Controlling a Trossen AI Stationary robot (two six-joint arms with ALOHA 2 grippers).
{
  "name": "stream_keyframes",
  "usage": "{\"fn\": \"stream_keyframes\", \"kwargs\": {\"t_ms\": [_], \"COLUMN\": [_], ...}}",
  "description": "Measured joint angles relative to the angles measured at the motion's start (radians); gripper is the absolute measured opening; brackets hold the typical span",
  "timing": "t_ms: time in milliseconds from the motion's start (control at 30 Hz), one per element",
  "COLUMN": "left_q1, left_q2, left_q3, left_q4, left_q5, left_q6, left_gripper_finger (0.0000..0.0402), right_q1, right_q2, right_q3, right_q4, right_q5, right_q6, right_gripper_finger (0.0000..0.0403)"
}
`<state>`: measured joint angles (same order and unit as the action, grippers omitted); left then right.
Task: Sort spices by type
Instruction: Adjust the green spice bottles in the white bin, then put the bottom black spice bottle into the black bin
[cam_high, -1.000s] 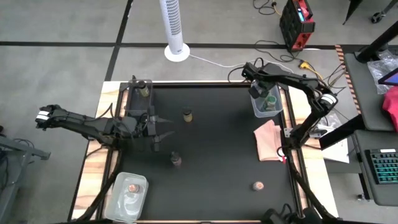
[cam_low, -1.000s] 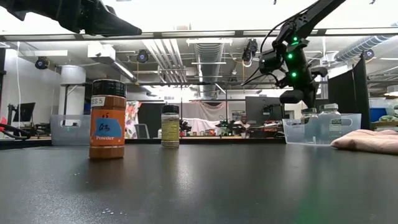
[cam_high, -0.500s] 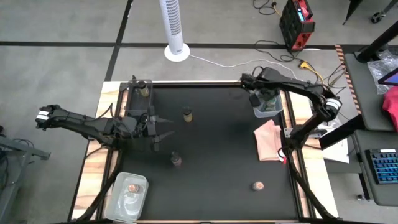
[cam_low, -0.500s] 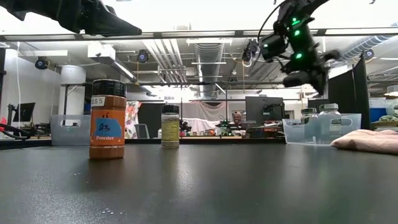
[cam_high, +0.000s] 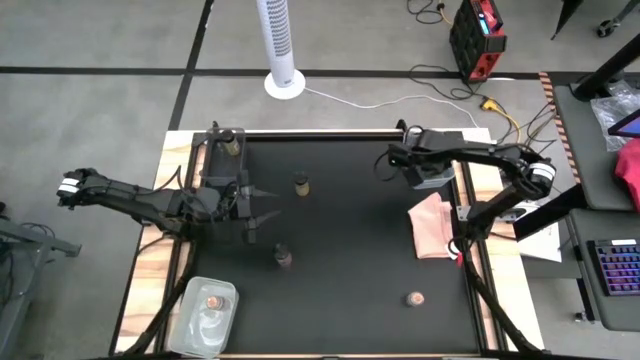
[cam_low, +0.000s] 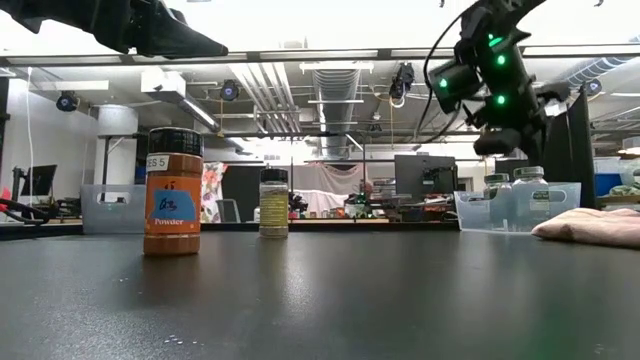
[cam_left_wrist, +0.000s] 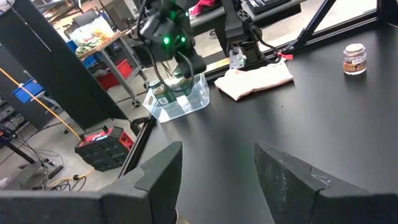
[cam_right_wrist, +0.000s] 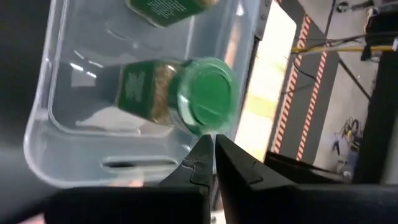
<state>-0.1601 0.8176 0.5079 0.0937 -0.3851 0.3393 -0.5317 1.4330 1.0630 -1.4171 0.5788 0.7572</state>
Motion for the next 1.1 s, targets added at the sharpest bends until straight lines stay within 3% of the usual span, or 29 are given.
{"fn": "stream_keyframes", "kwargs": {"t_ms": [333,733,933,1100], "left_q1": [0.000,0.000,0.000,0.000], "left_q2": [0.000,0.000,0.000,0.000], "left_q3": [0.000,0.000,0.000,0.000], "left_q4": [0.003,0.003,0.003,0.003], "left_q5": [0.000,0.000,0.000,0.000], "left_q6": [0.009,0.011,0.011,-0.003], "left_gripper_finger": [0.0184,0.0184,0.0184,0.0184], "right_q1": [-0.005,0.005,0.068,0.196], "right_q2": [0.000,0.000,-0.004,-0.034], "right_q3": [-0.054,0.005,0.099,0.120], "right_q4": [0.123,0.108,0.112,0.170], "right_q5": [0.121,0.125,0.126,0.126], "right_q6": [-0.075,-0.077,-0.077,-0.058], "right_gripper_finger": [0.0009,0.0009,0.0009,0.0009]}}
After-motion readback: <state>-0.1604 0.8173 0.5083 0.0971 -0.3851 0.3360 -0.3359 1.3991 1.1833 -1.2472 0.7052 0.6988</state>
